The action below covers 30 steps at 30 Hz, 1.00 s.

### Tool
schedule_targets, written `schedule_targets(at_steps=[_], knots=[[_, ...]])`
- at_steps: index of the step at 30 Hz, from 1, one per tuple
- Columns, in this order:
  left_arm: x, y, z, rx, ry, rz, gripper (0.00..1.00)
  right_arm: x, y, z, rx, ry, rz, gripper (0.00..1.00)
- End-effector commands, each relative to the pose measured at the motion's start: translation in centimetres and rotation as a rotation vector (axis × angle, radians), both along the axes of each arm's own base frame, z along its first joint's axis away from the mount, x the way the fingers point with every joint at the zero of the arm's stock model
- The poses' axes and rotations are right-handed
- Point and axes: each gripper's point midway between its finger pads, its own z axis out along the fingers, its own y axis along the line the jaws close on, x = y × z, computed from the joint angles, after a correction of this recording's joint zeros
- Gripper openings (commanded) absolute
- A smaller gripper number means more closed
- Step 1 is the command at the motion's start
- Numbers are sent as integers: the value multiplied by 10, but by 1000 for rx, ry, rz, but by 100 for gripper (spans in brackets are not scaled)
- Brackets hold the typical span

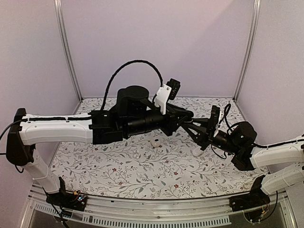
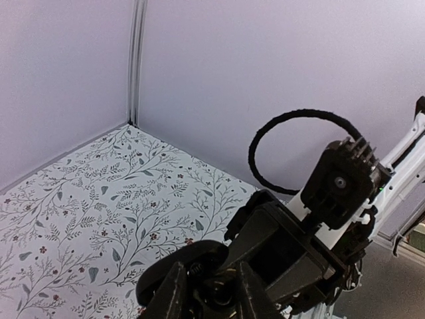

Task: Insert the wireless bluetooth earbuds into the charging case
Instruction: Insert the right earbud into the right side groove of the charging case, then place the charging case with the earbuds at the center of the board.

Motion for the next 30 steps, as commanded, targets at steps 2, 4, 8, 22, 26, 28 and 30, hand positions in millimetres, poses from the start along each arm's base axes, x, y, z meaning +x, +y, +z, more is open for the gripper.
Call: schedule_targets(at_steps=[2, 4, 8, 22, 26, 28, 30], knots=[[10, 0, -26, 125, 9, 5, 26, -13, -1, 38, 95, -110, 43, 0], [8, -2, -32, 159, 13, -4, 27, -13, 1, 37, 92, -109, 47, 0], [5, -5, -31, 177, 2, -15, 32, -12, 3, 33, 82, -102, 51, 0], [3, 25, 35, 96, -110, 18, 57, -14, 3, 21, 75, -61, 71, 0], [1, 41, 53, 77, -154, 13, 66, -16, 1, 17, 63, -45, 76, 0], [-1, 46, 56, 76, -163, 4, 69, -18, 0, 16, 60, -44, 81, 0], [0, 51, 55, 83, -161, 7, 70, -20, -1, 16, 58, -43, 88, 0]])
